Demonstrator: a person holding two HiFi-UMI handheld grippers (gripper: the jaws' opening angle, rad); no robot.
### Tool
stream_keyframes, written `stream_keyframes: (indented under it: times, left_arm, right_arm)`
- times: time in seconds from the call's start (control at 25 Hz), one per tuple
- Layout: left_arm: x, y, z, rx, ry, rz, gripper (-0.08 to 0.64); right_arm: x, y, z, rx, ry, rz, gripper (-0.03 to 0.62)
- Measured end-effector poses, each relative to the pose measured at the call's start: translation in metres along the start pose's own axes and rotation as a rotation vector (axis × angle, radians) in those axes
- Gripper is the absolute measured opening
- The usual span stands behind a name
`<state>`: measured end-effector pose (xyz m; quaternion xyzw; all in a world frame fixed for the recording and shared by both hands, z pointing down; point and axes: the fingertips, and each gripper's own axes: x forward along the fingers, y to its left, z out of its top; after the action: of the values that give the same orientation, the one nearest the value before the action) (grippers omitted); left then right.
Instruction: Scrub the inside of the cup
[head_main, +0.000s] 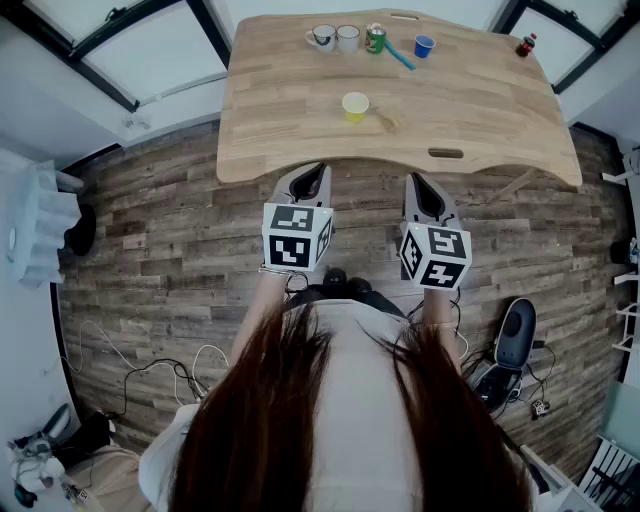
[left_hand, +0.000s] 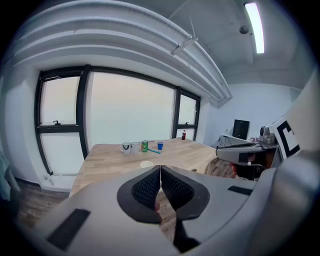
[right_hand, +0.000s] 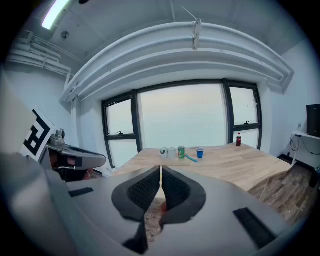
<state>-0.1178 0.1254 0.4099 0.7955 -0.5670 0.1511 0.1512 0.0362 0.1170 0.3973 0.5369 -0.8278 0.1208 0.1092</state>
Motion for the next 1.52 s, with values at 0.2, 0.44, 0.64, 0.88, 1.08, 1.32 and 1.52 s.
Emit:
stream_keyframes:
  times: [0.2, 0.44, 0.64, 0.88, 1.08, 1.32, 1.52]
  left_arm:
    - [0.002, 0.009, 0.002, 0.007, -0.003, -0.029, 0.015]
    - [0.009, 0.013, 0.001, 0.007, 0.004, -0.072, 0.015]
    - [0.015, 0.015, -0.001, -0.003, 0.009, -0.086, 0.015]
    - [0.031, 0.017, 0.002, 0.003, 0.011, -0.083, 0.015]
    - [0.057, 0.022, 0.008, -0.001, 0.014, -0.059, 0.015]
    - [0.093, 0.025, 0.025, 0.006, 0.005, -0.037, 0.017]
    - [0.121, 0.024, 0.031, 0.017, 0.008, -0.034, 0.017]
  right_arm:
    - [0.008, 0.006, 0.004, 0.008, -0.004, -0.028, 0.037]
    - [0.007, 0.007, 0.007, 0.042, -0.016, -0.075, 0.038]
    - [0.011, 0.008, 0.005, 0.062, -0.015, -0.069, 0.038]
    - [0.028, -0.003, 0.005, 0.045, 0.005, -0.078, 0.038]
    - [0.055, -0.016, 0.008, 0.018, 0.017, -0.047, 0.038]
    - [0.09, -0.038, 0.016, 0.004, 0.029, -0.007, 0.038]
    - [0.117, -0.056, 0.018, -0.014, 0.053, 0.012, 0.038]
